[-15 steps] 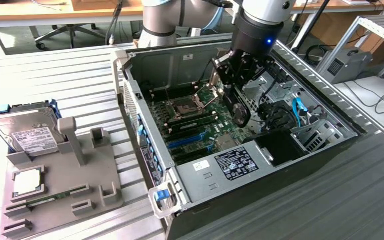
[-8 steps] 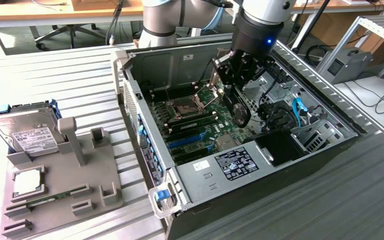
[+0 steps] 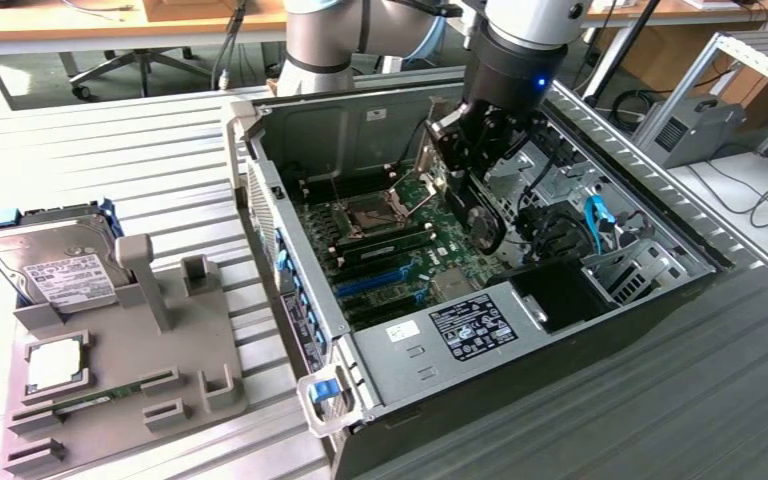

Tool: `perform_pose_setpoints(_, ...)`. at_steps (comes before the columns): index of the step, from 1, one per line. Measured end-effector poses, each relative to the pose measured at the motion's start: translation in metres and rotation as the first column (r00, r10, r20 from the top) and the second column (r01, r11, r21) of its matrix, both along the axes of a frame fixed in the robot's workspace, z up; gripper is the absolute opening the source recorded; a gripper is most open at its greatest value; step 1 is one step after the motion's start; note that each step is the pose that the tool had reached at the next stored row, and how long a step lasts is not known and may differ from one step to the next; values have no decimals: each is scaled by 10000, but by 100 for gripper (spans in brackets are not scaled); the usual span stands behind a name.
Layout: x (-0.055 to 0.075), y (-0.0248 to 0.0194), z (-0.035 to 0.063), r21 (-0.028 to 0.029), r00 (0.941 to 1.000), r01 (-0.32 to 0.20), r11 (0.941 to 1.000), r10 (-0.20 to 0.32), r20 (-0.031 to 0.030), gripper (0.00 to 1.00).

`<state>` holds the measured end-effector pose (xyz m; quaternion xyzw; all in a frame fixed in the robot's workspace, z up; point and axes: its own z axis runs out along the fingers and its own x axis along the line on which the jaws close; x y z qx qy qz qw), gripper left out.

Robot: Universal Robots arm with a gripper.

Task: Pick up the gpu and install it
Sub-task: 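Insert the gpu into the slot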

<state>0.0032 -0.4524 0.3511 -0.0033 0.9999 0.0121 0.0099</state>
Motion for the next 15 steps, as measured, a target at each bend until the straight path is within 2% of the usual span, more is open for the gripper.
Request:
perform_pose_setpoints(5, 0, 0, 0, -1, 9971, -761, 9971, 761, 0, 26)
perform_pose_setpoints(15, 0, 0, 0, -1, 9872, -1594, 9872, 1594, 0, 26)
